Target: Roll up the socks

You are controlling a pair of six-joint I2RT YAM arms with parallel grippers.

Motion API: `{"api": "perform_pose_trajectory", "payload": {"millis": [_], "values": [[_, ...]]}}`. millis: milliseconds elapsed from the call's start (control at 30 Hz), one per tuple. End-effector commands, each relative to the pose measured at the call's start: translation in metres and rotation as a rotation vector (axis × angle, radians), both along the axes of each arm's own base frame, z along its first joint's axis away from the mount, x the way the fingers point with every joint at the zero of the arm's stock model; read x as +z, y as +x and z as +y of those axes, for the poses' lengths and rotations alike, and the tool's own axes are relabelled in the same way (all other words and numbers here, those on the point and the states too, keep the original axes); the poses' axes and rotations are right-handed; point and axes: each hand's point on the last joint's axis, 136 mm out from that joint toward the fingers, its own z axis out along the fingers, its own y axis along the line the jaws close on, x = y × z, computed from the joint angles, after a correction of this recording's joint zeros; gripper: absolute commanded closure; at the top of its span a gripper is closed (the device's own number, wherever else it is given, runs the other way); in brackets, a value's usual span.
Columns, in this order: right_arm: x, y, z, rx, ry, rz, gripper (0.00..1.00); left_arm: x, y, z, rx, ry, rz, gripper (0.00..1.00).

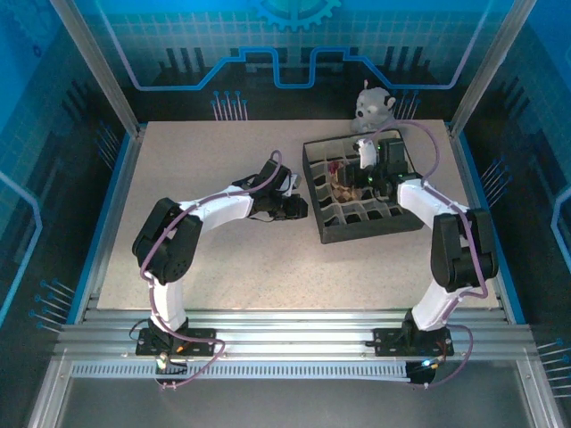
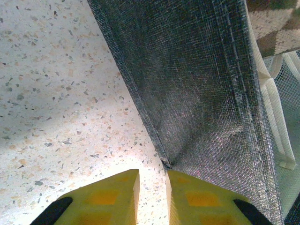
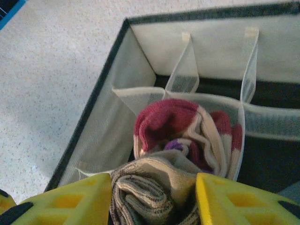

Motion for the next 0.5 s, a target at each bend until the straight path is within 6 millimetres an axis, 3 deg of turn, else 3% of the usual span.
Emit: {"api": "perform_pose_trajectory", "payload": {"millis": [0, 133, 300, 467], "values": [[-0.004, -0.004, -0.004, -0.024, 0.003, 0.082, 0.52, 0.002, -0.003, -0.001, -0.027, -0.014, 0.013, 0.82], [-0.009, -0.011, -0.006, -0.046, 0.011, 0.116, 0.57, 0.001, -0.003, 0.0, -0.027, -0.012, 0.014, 0.82], [-0.015, -0.018, -0.007, -0.068, 0.035, 0.134, 0.74, 0.0, -0.003, 0.0, -0.026, -0.01, 0.015, 0.82], [-0.022, -0.021, -0.011, -0.088, 0.037, 0.14, 0.79, 0.0, -0.004, 0.001, -0.027, -0.007, 0.017, 0.82]]}}
